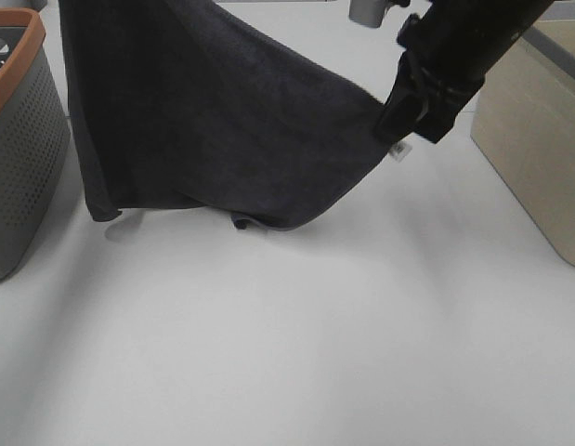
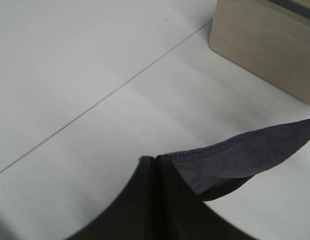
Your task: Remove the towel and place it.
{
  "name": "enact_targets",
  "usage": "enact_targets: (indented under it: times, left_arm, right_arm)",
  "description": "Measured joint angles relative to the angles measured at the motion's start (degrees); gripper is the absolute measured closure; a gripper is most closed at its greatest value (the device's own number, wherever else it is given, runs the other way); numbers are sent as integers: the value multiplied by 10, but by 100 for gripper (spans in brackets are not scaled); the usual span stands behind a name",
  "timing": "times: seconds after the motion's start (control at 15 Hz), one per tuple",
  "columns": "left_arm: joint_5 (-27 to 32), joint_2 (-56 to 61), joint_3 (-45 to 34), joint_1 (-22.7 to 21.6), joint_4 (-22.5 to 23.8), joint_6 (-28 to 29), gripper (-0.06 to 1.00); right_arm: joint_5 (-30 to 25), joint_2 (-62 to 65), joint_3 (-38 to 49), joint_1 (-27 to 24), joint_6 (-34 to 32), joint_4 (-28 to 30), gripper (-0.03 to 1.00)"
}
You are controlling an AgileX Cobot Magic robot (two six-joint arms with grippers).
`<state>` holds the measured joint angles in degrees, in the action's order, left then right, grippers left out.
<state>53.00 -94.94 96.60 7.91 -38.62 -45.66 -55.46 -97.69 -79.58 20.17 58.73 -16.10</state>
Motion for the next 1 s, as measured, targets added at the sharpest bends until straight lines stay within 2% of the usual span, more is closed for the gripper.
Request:
enact_targets:
  times: [0.07,0.27,0.47,0.6,0.73,0.87,0.93,1.0]
  left_arm:
    - [-39,-1,-30,0,-36,1,94]
    - [-108,-1,-103,0,-99,-7,94]
    - [-138,-1,-128,0,-143,-32,94]
    - [-170,-1,-133,1,-152,-45,94]
    - [-239,-1,-137,1,-154,-48,94]
    - [-287,-8,-137,1,-161,-54,94]
    - [-297,-13,-137,1,-167,-58,94]
    - [-335,-33,-137,3,-180,-76,94]
  right_arm:
    - [-20,17,-42,0,-52,70,95]
    - [-42,28,-100,0,-110,150,95]
    - [-33,29,-129,0,-161,203,95]
    - [17,31,-132,0,-201,214,95]
    - [89,31,-132,0,-257,220,95]
    - [173,23,-132,0,-324,248,95]
    - [188,19,-133,0,-342,256,95]
    - [237,2,-133,0,-381,284,95]
